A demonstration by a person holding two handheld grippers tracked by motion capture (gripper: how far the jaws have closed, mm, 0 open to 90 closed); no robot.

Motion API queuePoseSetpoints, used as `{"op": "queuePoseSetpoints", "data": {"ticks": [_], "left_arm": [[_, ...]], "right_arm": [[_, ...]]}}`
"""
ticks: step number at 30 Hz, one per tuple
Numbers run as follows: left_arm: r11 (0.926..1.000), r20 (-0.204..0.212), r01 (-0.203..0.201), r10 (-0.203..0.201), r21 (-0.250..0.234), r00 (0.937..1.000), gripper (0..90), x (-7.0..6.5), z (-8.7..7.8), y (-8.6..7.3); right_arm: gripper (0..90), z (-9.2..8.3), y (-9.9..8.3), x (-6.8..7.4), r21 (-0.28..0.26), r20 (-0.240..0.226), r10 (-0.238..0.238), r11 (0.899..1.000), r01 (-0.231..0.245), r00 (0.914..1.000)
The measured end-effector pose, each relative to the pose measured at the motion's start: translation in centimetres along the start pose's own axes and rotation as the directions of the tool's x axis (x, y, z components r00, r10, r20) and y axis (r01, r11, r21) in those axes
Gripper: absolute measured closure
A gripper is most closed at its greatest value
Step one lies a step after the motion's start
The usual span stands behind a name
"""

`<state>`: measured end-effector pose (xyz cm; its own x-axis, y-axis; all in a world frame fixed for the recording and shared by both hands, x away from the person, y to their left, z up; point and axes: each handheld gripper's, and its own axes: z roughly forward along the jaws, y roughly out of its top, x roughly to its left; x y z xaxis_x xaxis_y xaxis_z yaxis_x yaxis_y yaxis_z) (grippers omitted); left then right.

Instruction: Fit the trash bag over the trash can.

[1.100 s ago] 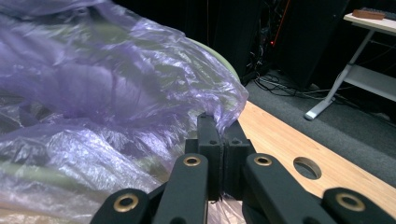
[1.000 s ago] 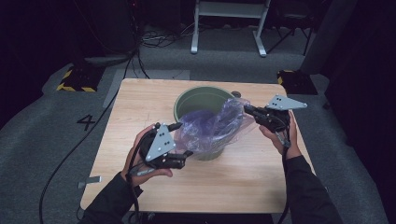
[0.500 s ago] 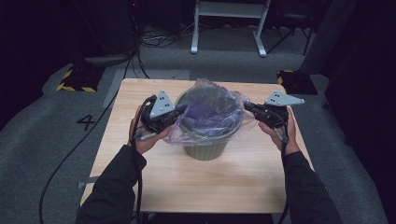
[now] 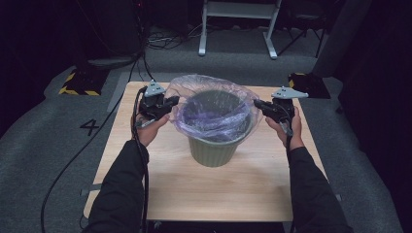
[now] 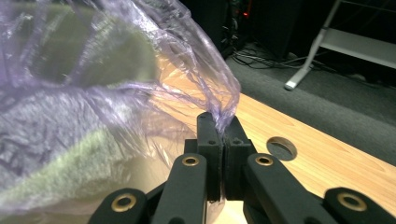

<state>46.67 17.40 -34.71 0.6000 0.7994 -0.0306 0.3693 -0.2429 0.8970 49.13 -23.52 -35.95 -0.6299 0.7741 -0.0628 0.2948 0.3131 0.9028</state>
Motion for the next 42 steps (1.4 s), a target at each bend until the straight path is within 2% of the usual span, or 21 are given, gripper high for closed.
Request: {"op": "queuePoseSetpoints", "data": {"ticks": [2, 6, 10, 11, 12, 14, 16, 18, 21, 23, 25, 27, 31, 35, 38, 42], "left_arm": [[0.9996, -0.007, 0.021, -0.021, 0.018, 0.9998, 88.5, 0.6, 0.4, -0.3], [0.996, -0.006, 0.058, -0.057, 0.069, 0.9983, 87.9, 1.4, 1.5, -1.1], [0.9877, 0.015, 0.086, -0.089, 0.13, 0.9959, 86.8, 1.8, 2.8, -2.1], [0.9877, 0.015, 0.086, -0.089, 0.13, 0.9959, 86.4, 1.8, 2.8, -2.1], [0.9818, 0.027, 0.099, -0.105, 0.162, 0.9941, 86.4, 2.0, 3.5, -2.7], [0.9752, 0.047, 0.121, -0.131, 0.185, 0.9902, 85.5, 2.1, 4.1, -3.2], [0.9741, 0.053, 0.124, -0.136, 0.189, 0.9893, 85.1, 2.2, 4.4, -3.5], [0.9683, 0.087, 0.138, -0.159, 0.208, 0.9834, 84.7, 2.1, 5.0, -4.3], [0.9614, 0.133, 0.138, -0.174, 0.238, 0.9757, 84.9, 1.9, 5.4, -5.1], [0.9595, 0.154, 0.129, -0.171, 0.25, 0.9732, 83.3, 1.7, 5.3, -5.6], [0.9616, 0.171, 0.132, -0.176, 0.241, 0.9695, 80.1, 1.7, 5.0, -6.0], [0.9661, 0.172, 0.129, -0.17, 0.223, 0.9703, 73.7, 1.6, 4.5, -6.3], [0.9762, 0.139, 0.091, -0.12, 0.197, 0.983, 67.4, 1.4, 3.0, -7.1], [0.9833, 0.115, 0.086, -0.105, 0.161, 0.9878, 53.2, 1.5, 1.6, -7.7], [0.9903, 0.075, 0.067, -0.076, 0.122, 0.9943, 39.5, 1.6, 0.5, -7.9], [0.9982, 0.053, 0.008, -0.011, 0.059, 0.9985, 33.7, 1.2, -1.0, -7.7]], "right_arm": [[89.0, 0.5, -0.1, -0.4, 0.006, 0.002, 0.03, 1.0, -0.03, 0.9995], [88.9, 1.4, -0.5, -1.0, 0.032, 0.015, 0.06, 0.998, -0.061, 0.9981], [88.6, 2.0, -0.9, -1.3, 0.05, 0.017, 0.087, 0.995, -0.088, 0.9961], [88.6, 2.0, -0.9, -1.3, 0.05, 0.017, 0.087, 0.995, -0.088, 0.9961], [88.5, 2.4, -1.1, -1.4, 0.069, 0.02, 0.1, 0.992, -0.101, 0.9948], [88.4, 2.8, -1.4, -1.5, 0.091, 0.015, 0.112, 0.99, -0.113, 0.9936], [88.3, 2.9, -1.5, -1.5, 0.099, 0.016, 0.114, 0.988, -0.115, 0.9933], [88.1, 3.4, -2.2, -1.6, 0.125, 0.008, 0.125, 0.984, -0.125, 0.9921], [87.4, 3.7, -3.1, -1.7, 0.151, -0.015, 0.154, 0.977, -0.15, 0.988], [86.7, 3.7, -3.7, -1.6, 0.156, -0.031, 0.164, 0.975, -0.158, 0.9859], [85.0, 3.6, -4.1, -1.4, 0.157, -0.052, 0.17, 0.974, -0.16, 0.984], [79.0, 3.2, -4.5, -1.2, 0.147, -0.075, 0.167, 0.977, -0.155, 0.9831], [73.7, 2.2, -5.1, -1.0, 0.107, -0.078, 0.133, 0.986, -0.124, 0.9881], [65.5, 1.1, -5.3, -1.2, 0.084, -0.072, 0.107, 0.991, -0.1, 0.9917], [55.2, 0.6, -5.3, -1.3, 0.079, -0.063, 0.092, 0.993, -0.087, 0.9938], [47.8, -0.3, -5.1, -1.2, 0.068, -0.066, 0.035, 0.997, -0.031, 0.9972]]}}
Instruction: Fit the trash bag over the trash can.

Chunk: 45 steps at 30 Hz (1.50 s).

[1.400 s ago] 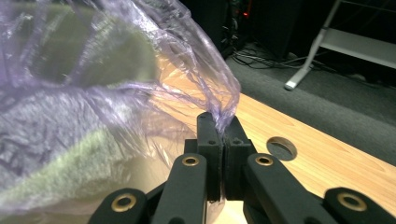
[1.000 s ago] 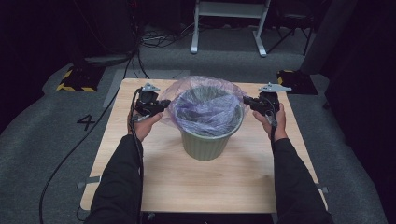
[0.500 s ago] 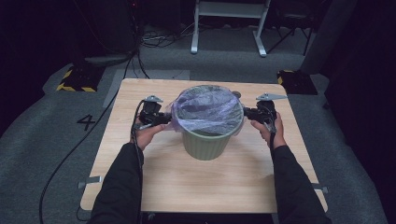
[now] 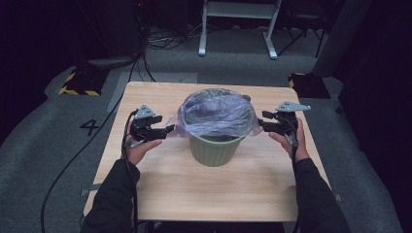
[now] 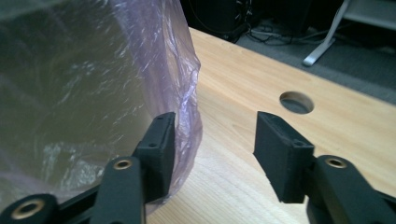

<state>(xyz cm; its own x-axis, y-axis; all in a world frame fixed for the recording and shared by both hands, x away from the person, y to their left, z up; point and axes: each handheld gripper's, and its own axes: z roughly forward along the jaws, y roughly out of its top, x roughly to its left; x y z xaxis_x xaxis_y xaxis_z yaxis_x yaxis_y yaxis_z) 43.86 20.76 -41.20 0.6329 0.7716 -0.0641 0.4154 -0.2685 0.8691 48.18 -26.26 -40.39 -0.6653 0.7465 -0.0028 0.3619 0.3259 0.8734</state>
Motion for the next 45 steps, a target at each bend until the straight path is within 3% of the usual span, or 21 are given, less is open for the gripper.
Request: {"op": "queuePoseSetpoints", "data": {"ticks": [2, 6, 10, 12, 14, 15, 16, 18, 19, 20, 21, 23, 24, 27, 29, 32, 35, 39, 42, 45], "left_arm": [[0.999, 0.001, -0.036, 0.036, -0.027, 0.9993, 30.6, -0.3, -0.6, 0.2], [0.9903, 0.005, -0.127, 0.128, -0.055, 0.9918, 27.3, -1.6, -2.0, 0.8], [0.9804, 0.053, -0.187, 0.19, -0.062, 0.9803, 26.6, -2.6, -2.8, 0.9], [0.9753, 0.117, -0.209, 0.216, -0.07, 0.9693, 27.7, -3.2, -3.0, 1.0], [0.9693, 0.151, -0.239, 0.245, -0.06, 0.9577, 29.8, -3.9, -2.9, 1.1], [0.964, 0.17, -0.261, 0.266, -0.053, 0.9488, 30.8, -4.3, -2.8, 1.2], [0.9583, 0.179, -0.283, 0.286, -0.042, 0.9416, 33.6, -4.8, -2.6, 1.3], [0.9494, 0.168, -0.313, 0.313, -0.03, 0.9347, 36.0, -5.5, -2.3, 1.5], [0.9494, 0.168, -0.313, 0.313, -0.03, 0.9347, 41.7, -5.5, -2.3, 1.5], [0.944, 0.156, -0.329, 0.328, -0.021, 0.9316, 49.7, -5.9, -2.1, 1.6], [0.9427, 0.138, -0.334, 0.331, -0.005, 0.9335, 54.3, -6.0, -1.9, 1.7], [0.937, 0.129, -0.349, 0.347, -0.006, 0.9289, 69.0, -6.0, -1.8, 1.6], [0.9364, 0.108, -0.351, 0.349, 0.003, 0.931, 75.7, -6.0, -1.7, 1.5], [0.9436, 0.102, -0.33, 0.331, -0.02, 0.9382, 88.3, -5.7, -1.6, 1.2], [0.9451, 0.11, -0.326, 0.326, -0.016, 0.939, 89.4, -5.5, -1.5, 1.0], [0.9429, 0.117, -0.333, 0.331, -0.005, 0.9362, 89.7, -5.5, -1.3, 0.6], [0.9314, 0.124, -0.362, 0.355, 0.039, 0.9267, 89.7, -5.7, -0.8, -0.3], [0.9296, 0.138, -0.36, 0.347, 0.078, 0.9274, 89.7, -5.7, -0.1, -1.4], [0.9268, 0.144, -0.364, 0.35, 0.092, 0.9257, 89.7, -5.7, 0.4, -2.0], [0.9238, 0.141, -0.373, 0.359, 0.087, 0.9226, 89.7, -5.9, 0.6, -2.2]], "right_arm": [[42.6, -0.6, 0.2, 0.1, -0.017, -0.002, -0.029, 0.999, 0.029, 0.9996], [38.6, -1.7, 0.6, 0.7, -0.035, -0.008, -0.112, 0.993, 0.112, 0.9936], [35.4, -2.5, 0.8, 1.8, -0.018, -0.025, -0.205, 0.979, 0.204, 0.9785], [34.9, -2.5, 0.9, 2.2, -0.012, -0.022, -0.235, 0.972, 0.235, 0.9717], [34.7, -2.5, 1.0, 2.5, -0.031, -0.034, -0.243, 0.97, 0.242, 0.9694], [34.7, -2.5, 1.0, 2.6, -0.04, -0.046, -0.246, 0.969, 0.244, 0.9681], [34.7, -2.5, 1.1, 2.8, -0.045, -0.055, -0.256, 0.966, 0.253, 0.9652], [35.2, -2.5, 1.3, 3.1, -0.055, -0.054, -0.268, 0.963, 0.265, 0.9619], [35.5, -2.5, 1.3, 3.2, -0.063, -0.063, -0.269, 0.962, 0.265, 0.961], [38.6, -2.5, 1.3, 3.4, -0.065, -0.071, -0.276, 0.96, 0.272, 0.9584], [45.6, -2.5, 1.3, 3.5, -0.062, -0.066, -0.288, 0.957, 0.284, 0.9554], [57.7, -2.5, 1.1, 3.7, -0.055, -0.069, -0.302, 0.953, 0.298, 0.951], [67.9, -2.6, 1.0, 3.7, -0.06, -0.072, -0.303, 0.952, 0.299, 0.9503], [82.4, -2.9, 0.5, 3.5, -0.082, -0.098, -0.291, 0.955, 0.284, 0.9516], [88.2, -3.1, 0.1, 3.5, -0.086, -0.109, -0.285, 0.957, 0.277, 0.9523], [90.0, -2.9, -0.3, 3.3, -0.069, -0.114, -0.269, 0.963, 0.262, 0.9565], [90.0, -2.4, -1.1, 3.1, -0.037, -0.113, -0.248, 0.969, 0.245, 0.9623], [90.0, -1.6, -2.1, 2.9, 0.027, -0.114, -0.218, 0.975, 0.222, 0.9692], [90.0, -1.2, -2.6, 2.7, 0.028, -0.141, -0.174, 0.983, 0.179, 0.9747], [90.0, -1.1, -2.7, 2.6, 0.026, -0.138, -0.163, 0.985, 0.168, 0.977]]}}
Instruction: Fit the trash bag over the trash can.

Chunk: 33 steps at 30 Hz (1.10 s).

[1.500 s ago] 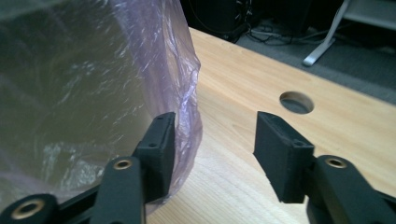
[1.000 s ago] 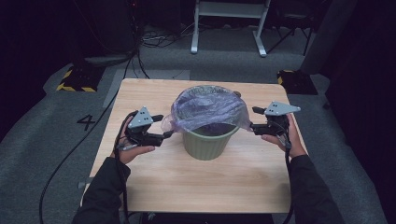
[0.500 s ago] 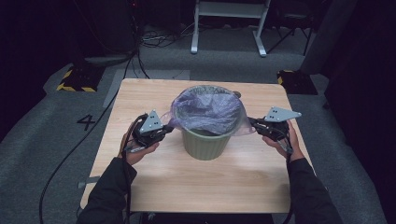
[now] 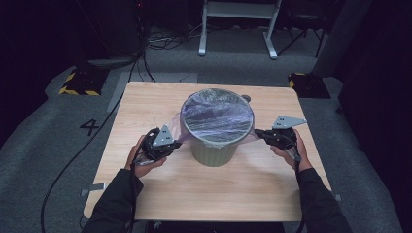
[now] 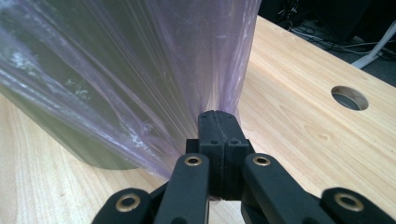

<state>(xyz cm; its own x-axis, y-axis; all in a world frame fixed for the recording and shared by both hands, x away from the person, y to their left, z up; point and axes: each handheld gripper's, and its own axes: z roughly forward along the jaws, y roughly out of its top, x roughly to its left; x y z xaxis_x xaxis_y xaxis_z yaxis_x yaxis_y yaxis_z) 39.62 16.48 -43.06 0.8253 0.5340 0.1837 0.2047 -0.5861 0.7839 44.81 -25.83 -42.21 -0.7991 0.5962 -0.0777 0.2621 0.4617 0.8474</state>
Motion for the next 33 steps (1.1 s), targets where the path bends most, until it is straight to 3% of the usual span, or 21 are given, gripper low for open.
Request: {"op": "queuePoseSetpoints", "data": {"ticks": [2, 5, 8, 10, 12, 13, 14, 16, 19, 21, 22, 26, 29, 30, 33], "left_arm": [[0.9994, 0.013, -0.018, 0.019, -0.03, 0.9997, 89.6, -0.5, -0.3, 0.0], [0.9955, 0.046, -0.036, 0.04, -0.087, 0.9982, 89.6, -1.1, -1.1, 0.1], [0.9911, 0.065, -0.059, 0.067, -0.119, 0.9956, 89.6, -1.7, -2.1, 0.2], [0.9911, 0.081, -0.071, 0.08, -0.113, 0.9935, 89.7, -1.9, -2.3, 0.2], [0.9942, 0.072, -0.089, 0.093, -0.061, 0.993, 89.7, -2.0, -1.8, -0.2], [0.9942, 0.072, -0.089, 0.093, -0.061, 0.993, 89.7, -2.0, -1.8, -0.2], [0.9953, 0.075, -0.091, 0.093, -0.032, 0.9928, 89.7, -1.9, -1.4, -0.5], [0.997, 0.063, -0.075, 0.074, 0.021, 0.9953, 89.7, -1.7, -0.5, -1.3], [0.9982, 0.072, -0.044, 0.041, 0.041, 0.9965, 89.7, -1.2, 0.1, -1.8], [0.9985, 0.071, -0.037, 0.034, 0.042, 0.9969, 89.7, -1.0, 0.2, -1.9], [0.9991, 0.078, -0.021, 0.018, 0.037, 0.9968, 89.6, -0.8, 0.4, -2.0], [0.9992, 0.085, -0.023, 0.02, 0.034, 0.9962, 89.6, -0.8, 0.8, -2.1], [0.9982, 0.095, -0.055, 0.053, 0.022, 0.9941, 89.6, -1.5, 0.7, -2.0], [0.9963, 0.109, -0.079, 0.075, 0.035, 0.9912, 89.6, -1.9, 0.8, -2.0], [0.9948, 0.126, -0.083, 0.075, 0.06, 0.9892, 89.5, -1.8, 1.1, -2.2]], "right_arm": [[90.0, -0.2, 0.1, 0.4, -0.029, 0.023, -0.026, 0.999, 0.027, 0.9994], [90.0, -1.5, 0.4, 1.3, -0.131, -0.035, -0.045, 0.991, 0.04, 0.9984], [90.0, -2.5, 0.6, 2.0, -0.173, -0.078, -0.073, 0.983, 0.059, 0.9943], [90.0, -2.8, 0.6, 2.2, -0.164, -0.089, -0.085, 0.984, 0.069, 0.9924], [90.0, -2.8, 0.2, 2.3, -0.132, -0.101, -0.098, 0.988, 0.084, 0.9901], [90.0, -2.8, 0.2, 2.3, -0.132, -0.101, -0.098, 0.988, 0.084, 0.9901], [90.0, -2.4, -0.4, 2.3, -0.074, -0.095, -0.112, 0.992, 0.106, 0.9891], [90.0, -2.0, -0.8, 2.3, -0.036, -0.085, -0.117, 0.993, 0.114, 0.9895], [90.0, -1.2, -1.4, 2.0, 0.038, -0.062, -0.122, 0.992, 0.124, 0.9906], [90.0, -1.0, -1.5, 1.8, 0.044, -0.064, -0.112, 0.992, 0.115, 0.9916], [90.0, -0.7, -1.6, 1.4, 0.04, -0.071, -0.083, 0.995, 0.086, 0.994], [90.0, -0.4, -1.6, 1.3, 0.042, -0.08, -0.079, 0.996, 0.082, 0.9937], [90.0, -0.1, -1.9, 1.9, 0.023, -0.099, -0.113, 0.993, 0.116, 0.9886], [90.0, -0.1, -2.1, 2.2, 0.009, -0.124, -0.128, 0.991, 0.13, 0.9839], [89.0, 0.2, -2.3, 2.7, 0.023, -0.156, -0.144, 0.989, 0.149, 0.9772]]}}
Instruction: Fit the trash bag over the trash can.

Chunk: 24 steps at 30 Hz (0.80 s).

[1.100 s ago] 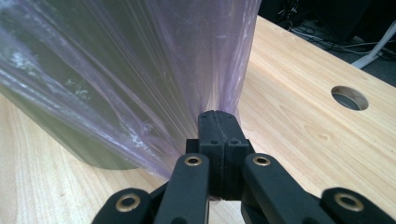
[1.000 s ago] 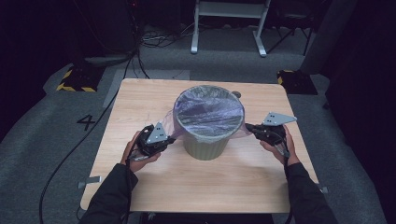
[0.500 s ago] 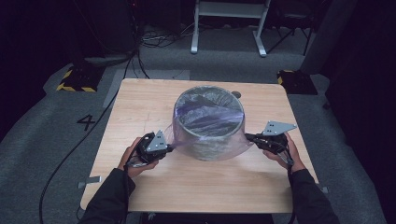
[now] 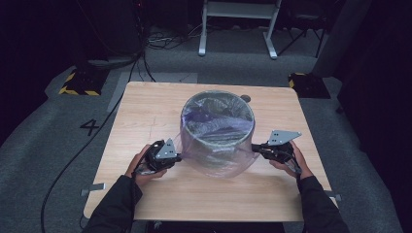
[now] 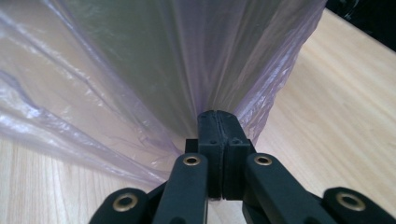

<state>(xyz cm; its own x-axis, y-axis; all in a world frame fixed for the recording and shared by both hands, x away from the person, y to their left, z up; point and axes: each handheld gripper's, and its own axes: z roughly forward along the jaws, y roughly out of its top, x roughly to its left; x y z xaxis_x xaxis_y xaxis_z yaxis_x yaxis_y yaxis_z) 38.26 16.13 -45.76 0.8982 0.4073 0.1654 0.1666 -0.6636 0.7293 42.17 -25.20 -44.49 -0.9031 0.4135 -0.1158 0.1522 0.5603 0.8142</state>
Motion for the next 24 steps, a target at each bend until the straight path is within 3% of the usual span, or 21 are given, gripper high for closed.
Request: {"op": "queuePoseSetpoints", "data": {"ticks": [3, 8, 10, 13, 19, 24], "left_arm": [[0.9987, -0.006, 0.035, -0.035, 0.037, 0.9994, 89.4, 0.7, 0.6, -0.5], [0.9944, -0.047, 0.066, -0.063, 0.083, 0.9969, 88.7, 1.3, 1.4, -1.0], [0.9922, -0.065, 0.075, -0.069, 0.1, 0.9955, 87.5, 1.4, 1.7, -1.1], [0.9896, -0.08, 0.1, -0.091, 0.104, 0.9926, 86.1, 1.6, 2.2, -1.2], [0.9836, -0.102, 0.146, -0.136, 0.105, 0.9855, 86.9, 2.1, 3.1, -1.5], [0.9754, -0.132, 0.206, -0.194, 0.08, 0.9721, 76.9, 2.4, 3.3, -1.7]], "right_arm": [[88.2, 0.2, -0.1, 0.1, 0.002, -0.008, -0.006, 1.0, 0.006, 0.9999], [86.8, 0.9, -0.4, -0.3, 0.085, 0.058, 0.012, 0.996, -0.017, 0.9982], [85.9, 1.4, -0.7, -0.8, 0.104, 0.086, 0.054, 0.993, -0.063, 0.9948], [83.9, 2.0, -1.0, -1.4, 0.107, 0.131, 0.103, 0.987, -0.118, 0.9859], [84.0, 3.2, -0.9, -1.7, 0.118, 0.176, 0.145, 0.979, -0.167, 0.9737], [81.9, 3.7, -0.9, -1.9, 0.106, 0.197, 0.175, 0.974, -0.198, 0.9647]]}}
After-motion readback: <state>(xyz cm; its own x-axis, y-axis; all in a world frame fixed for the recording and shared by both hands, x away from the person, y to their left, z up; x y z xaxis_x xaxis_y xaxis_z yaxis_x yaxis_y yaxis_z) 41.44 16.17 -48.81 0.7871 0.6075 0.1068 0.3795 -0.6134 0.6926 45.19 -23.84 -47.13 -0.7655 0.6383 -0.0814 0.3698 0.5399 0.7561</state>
